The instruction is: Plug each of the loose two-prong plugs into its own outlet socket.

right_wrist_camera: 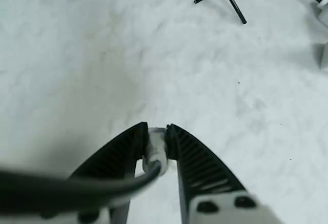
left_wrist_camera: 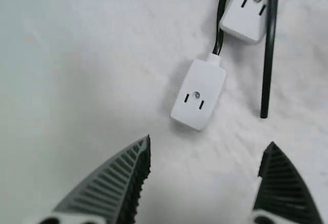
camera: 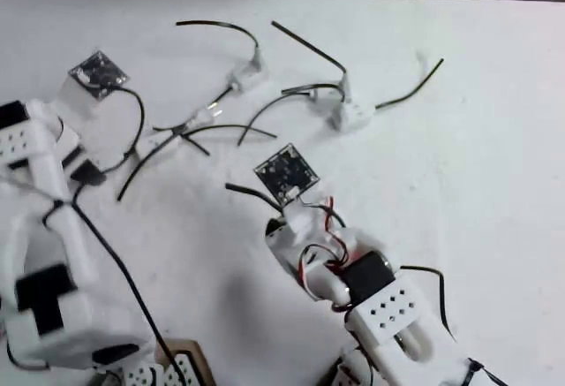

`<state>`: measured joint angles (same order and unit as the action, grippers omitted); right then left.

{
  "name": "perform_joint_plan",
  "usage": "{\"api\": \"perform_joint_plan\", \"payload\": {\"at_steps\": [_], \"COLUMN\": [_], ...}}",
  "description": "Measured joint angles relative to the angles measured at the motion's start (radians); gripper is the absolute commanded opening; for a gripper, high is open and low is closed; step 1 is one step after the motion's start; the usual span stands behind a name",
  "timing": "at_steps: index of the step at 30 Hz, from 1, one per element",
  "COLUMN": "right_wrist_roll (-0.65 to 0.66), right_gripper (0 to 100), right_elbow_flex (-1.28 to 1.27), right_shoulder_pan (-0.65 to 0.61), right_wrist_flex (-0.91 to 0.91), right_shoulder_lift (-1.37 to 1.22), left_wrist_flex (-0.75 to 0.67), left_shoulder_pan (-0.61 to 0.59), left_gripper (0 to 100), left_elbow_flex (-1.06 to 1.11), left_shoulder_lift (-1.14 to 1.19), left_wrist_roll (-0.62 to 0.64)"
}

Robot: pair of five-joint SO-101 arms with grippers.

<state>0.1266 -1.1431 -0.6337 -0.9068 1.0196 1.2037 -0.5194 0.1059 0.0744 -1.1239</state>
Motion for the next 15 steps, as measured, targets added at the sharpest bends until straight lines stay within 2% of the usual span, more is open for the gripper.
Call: {"api": "perform_joint_plan", "payload": {"at_steps": [6, 15], "right_wrist_roll": [0.000, 0.000], "right_gripper": [1.8, 1.8], "right_elbow_flex": [-0.003, -0.003], "right_shoulder_pan": [0.000, 0.000], "right_wrist_flex": [0.000, 0.000], "right_shoulder_lift": [0.000, 0.000], "left_wrist_flex": [0.011, 0.020], "left_shoulder_pan": [-0.003, -0.008], "left_gripper": [34, 29], "left_elbow_flex": [-0.170, -0.229], "left_shoulder_lift": [0.284, 0.439], "left_wrist_roll": [-0.009, -0.009]}}
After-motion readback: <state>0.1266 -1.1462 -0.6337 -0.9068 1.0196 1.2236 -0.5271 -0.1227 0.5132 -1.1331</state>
